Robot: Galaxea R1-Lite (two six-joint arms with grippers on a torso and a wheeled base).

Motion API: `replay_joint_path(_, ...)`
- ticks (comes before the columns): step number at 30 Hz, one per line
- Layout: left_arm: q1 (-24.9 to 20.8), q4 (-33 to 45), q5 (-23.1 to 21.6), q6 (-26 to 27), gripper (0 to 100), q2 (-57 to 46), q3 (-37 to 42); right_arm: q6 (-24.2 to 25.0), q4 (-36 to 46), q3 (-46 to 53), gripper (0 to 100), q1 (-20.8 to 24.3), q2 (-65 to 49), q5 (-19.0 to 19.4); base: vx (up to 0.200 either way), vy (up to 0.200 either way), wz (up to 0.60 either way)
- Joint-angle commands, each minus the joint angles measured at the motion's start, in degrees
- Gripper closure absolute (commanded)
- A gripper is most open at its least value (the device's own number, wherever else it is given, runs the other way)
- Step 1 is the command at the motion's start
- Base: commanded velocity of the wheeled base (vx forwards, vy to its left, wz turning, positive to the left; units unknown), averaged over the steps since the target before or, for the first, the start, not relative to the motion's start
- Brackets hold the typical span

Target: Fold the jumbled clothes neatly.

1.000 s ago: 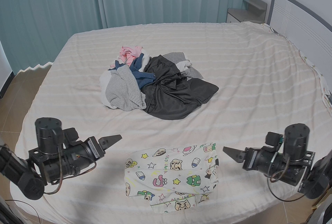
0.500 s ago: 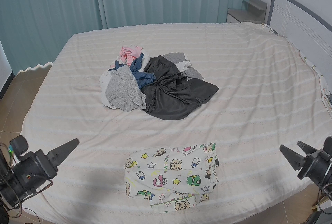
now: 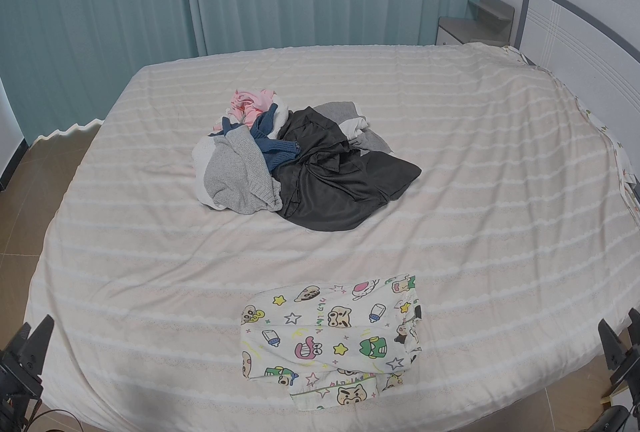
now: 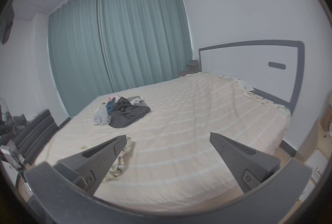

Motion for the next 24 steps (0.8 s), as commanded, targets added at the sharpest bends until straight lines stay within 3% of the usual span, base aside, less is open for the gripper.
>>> replay_joint_path(1, 7.4, 7.6, 8.7, 4.7, 0, -14.7, -1.9, -4.7, 9.9, 1.1, 0, -7.7, -15.4, -0.2, 0.0, 0.0, 0.0)
replay_joint_path(4, 15.1, 7.5, 8.0, 10.7, 0, -14.8, -1.8, -7.0, 11.0, 1.1, 0, -7.8, -15.4, -0.4, 0.0, 0.0, 0.0)
replay_joint_path(6, 16.8, 7.7, 7.7, 14.0, 0, -15.9, -0.7, -7.8, 11.0, 1.1, 0, -7.8, -15.4, -0.7, 0.0, 0.0, 0.0)
replay_joint_path(10, 17.2, 6.4, 8.2, 20.5, 0, -19.7, 6.3, -8.0, 11.1, 1.1, 0, -7.8, -15.3, -1.2, 0.0, 0.0, 0.0)
replay_joint_path(13, 17.2, 3.2, 8.0, 19.4, 0, -19.7, 8.7, -8.4, 11.1, 1.1, 0, -7.8, -15.3, -1.3, 0.0, 0.0, 0.0)
replay_joint_path(14, 17.2, 2.1, 5.9, 17.6, 0, -19.7, 8.9, -8.6, 11.1, 1.1, 0, -7.8, -15.4, -0.6, 0.0, 0.0, 0.0)
replay_joint_path(17, 17.2, 1.5, -7.5, 16.5, 0, -19.7, 9.3, -8.5, 11.2, 1.1, 0, -7.8, -15.4, 2.7, 0.0, 0.0, 0.0)
replay_joint_path(19, 17.2, 1.6, -8.5, 16.7, 0, -19.7, 9.3, -8.5, 11.2, 1.1, 0, -7.8, -15.4, 3.5, 0.0, 0.0, 0.0)
replay_joint_path(20, 17.1, 2.2, -10.8, 18.2, 0, -19.7, 9.0, -8.6, 11.1, 1.1, 0, -7.8, -15.4, 8.6, 0.0, 0.0, 0.0)
replay_joint_path(23, 17.1, 2.1, -11.8, 19.0, 0, -19.7, 9.0, -9.5, 11.0, 1.1, 0, -7.8, -15.4, 10.1, 0.0, 0.0, 0.0)
replay_joint_path(24, 17.1, 2.0, -13.1, 20.5, 0, -19.7, 9.0, -11.8, 11.0, 1.1, 0, -7.8, -15.4, 10.7, 0.0, 0.0, 0.0)
